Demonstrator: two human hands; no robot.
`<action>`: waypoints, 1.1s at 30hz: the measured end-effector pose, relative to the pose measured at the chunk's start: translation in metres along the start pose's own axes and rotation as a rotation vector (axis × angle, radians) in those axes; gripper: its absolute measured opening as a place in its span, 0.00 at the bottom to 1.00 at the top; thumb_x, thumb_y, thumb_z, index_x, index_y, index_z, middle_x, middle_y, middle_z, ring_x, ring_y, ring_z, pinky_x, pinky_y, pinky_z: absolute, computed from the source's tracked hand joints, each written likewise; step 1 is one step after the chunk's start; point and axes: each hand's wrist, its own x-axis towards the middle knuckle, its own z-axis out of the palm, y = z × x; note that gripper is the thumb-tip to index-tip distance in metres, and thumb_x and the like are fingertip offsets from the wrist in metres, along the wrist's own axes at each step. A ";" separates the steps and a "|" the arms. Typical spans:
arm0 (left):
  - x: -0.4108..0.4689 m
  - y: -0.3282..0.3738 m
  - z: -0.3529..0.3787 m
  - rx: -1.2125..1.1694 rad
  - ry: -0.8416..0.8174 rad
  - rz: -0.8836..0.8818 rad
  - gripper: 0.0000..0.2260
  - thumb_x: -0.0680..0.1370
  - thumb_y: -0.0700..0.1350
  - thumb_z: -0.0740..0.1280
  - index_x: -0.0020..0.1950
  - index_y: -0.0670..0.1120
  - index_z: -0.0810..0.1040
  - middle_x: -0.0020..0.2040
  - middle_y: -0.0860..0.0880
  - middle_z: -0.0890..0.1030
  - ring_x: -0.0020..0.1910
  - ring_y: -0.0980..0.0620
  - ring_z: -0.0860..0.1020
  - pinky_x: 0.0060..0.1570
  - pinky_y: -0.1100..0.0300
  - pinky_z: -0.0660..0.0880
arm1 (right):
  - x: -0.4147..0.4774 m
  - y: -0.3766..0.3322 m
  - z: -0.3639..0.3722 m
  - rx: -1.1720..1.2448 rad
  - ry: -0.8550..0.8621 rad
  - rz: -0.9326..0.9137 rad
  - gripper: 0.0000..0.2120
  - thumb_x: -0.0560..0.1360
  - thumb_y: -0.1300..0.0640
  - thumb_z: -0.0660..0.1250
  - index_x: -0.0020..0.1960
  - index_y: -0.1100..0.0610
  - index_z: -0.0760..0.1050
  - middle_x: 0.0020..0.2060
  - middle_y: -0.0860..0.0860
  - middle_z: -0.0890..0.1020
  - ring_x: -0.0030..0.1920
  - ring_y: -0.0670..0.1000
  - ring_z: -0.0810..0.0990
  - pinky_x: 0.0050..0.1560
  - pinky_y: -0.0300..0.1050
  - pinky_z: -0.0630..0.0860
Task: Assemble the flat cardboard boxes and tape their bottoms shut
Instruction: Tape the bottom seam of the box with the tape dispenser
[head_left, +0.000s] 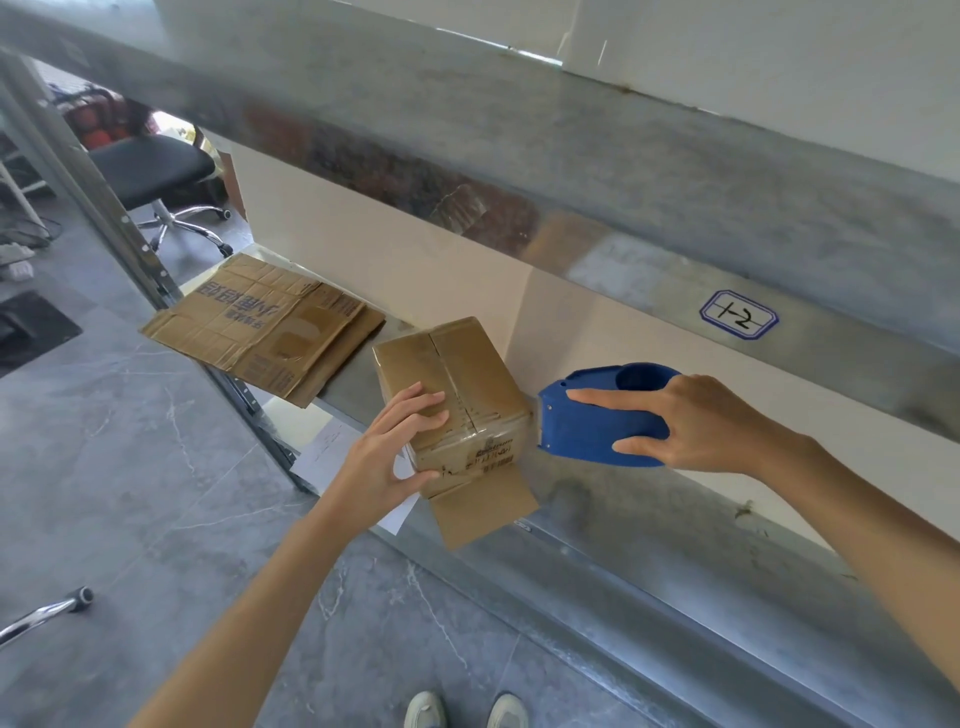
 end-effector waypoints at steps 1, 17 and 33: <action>0.000 0.000 -0.001 0.003 0.000 0.001 0.28 0.70 0.41 0.79 0.67 0.49 0.74 0.73 0.54 0.71 0.78 0.50 0.60 0.73 0.45 0.64 | -0.001 0.001 -0.001 0.002 -0.007 0.012 0.37 0.75 0.42 0.67 0.66 0.16 0.45 0.27 0.48 0.74 0.27 0.43 0.66 0.34 0.27 0.59; -0.002 -0.002 -0.002 0.023 0.013 0.015 0.29 0.68 0.41 0.80 0.67 0.51 0.74 0.73 0.55 0.70 0.78 0.51 0.60 0.73 0.49 0.65 | 0.002 -0.014 0.008 -0.114 0.021 0.211 0.35 0.77 0.43 0.65 0.72 0.26 0.45 0.24 0.44 0.64 0.26 0.43 0.62 0.35 0.41 0.66; 0.001 -0.002 0.001 -0.003 0.017 -0.002 0.29 0.68 0.40 0.80 0.67 0.48 0.75 0.72 0.53 0.72 0.78 0.51 0.61 0.73 0.50 0.65 | 0.029 -0.057 0.038 -0.186 0.080 0.187 0.32 0.73 0.53 0.74 0.75 0.46 0.67 0.22 0.49 0.65 0.23 0.50 0.62 0.24 0.40 0.61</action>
